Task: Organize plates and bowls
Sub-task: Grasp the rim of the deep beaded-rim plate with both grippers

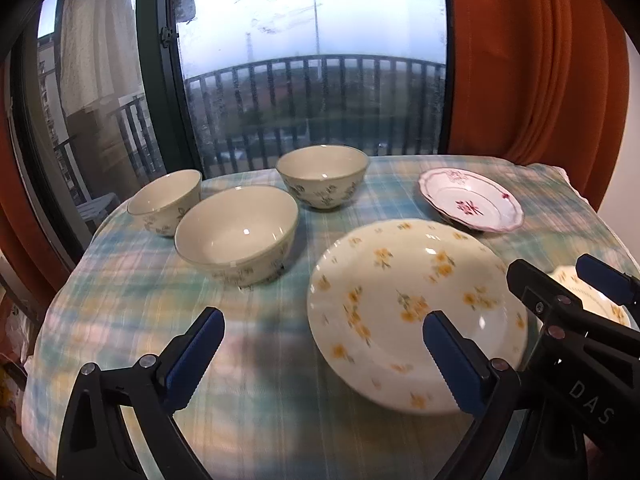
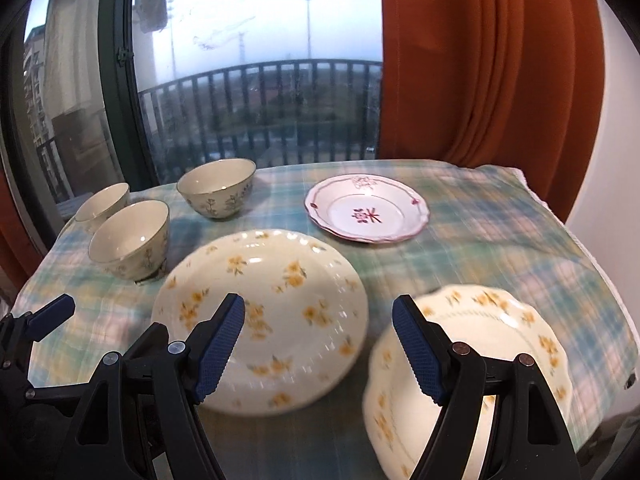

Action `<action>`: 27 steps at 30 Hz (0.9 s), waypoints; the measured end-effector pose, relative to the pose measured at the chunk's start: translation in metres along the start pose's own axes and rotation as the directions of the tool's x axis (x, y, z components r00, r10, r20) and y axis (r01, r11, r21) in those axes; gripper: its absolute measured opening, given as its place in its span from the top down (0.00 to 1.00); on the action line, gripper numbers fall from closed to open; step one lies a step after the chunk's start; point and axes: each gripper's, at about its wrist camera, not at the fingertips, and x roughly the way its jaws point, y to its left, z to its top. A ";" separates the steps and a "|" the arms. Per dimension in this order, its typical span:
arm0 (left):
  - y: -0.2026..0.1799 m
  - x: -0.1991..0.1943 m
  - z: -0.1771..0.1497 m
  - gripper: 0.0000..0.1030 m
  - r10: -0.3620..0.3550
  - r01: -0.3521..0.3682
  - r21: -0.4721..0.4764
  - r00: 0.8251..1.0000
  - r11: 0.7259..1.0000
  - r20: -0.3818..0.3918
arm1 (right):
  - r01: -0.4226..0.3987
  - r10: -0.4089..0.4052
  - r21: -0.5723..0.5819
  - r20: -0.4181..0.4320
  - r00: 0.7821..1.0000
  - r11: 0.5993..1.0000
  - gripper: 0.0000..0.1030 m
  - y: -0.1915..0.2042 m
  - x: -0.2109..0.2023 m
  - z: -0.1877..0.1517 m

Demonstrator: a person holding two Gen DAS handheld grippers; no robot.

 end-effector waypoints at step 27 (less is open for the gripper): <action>-0.022 0.097 0.011 0.26 -0.034 0.038 0.014 0.979 0.999 -0.203 | -0.033 0.025 -0.037 -0.193 0.981 0.999 0.33 -0.005 0.116 0.021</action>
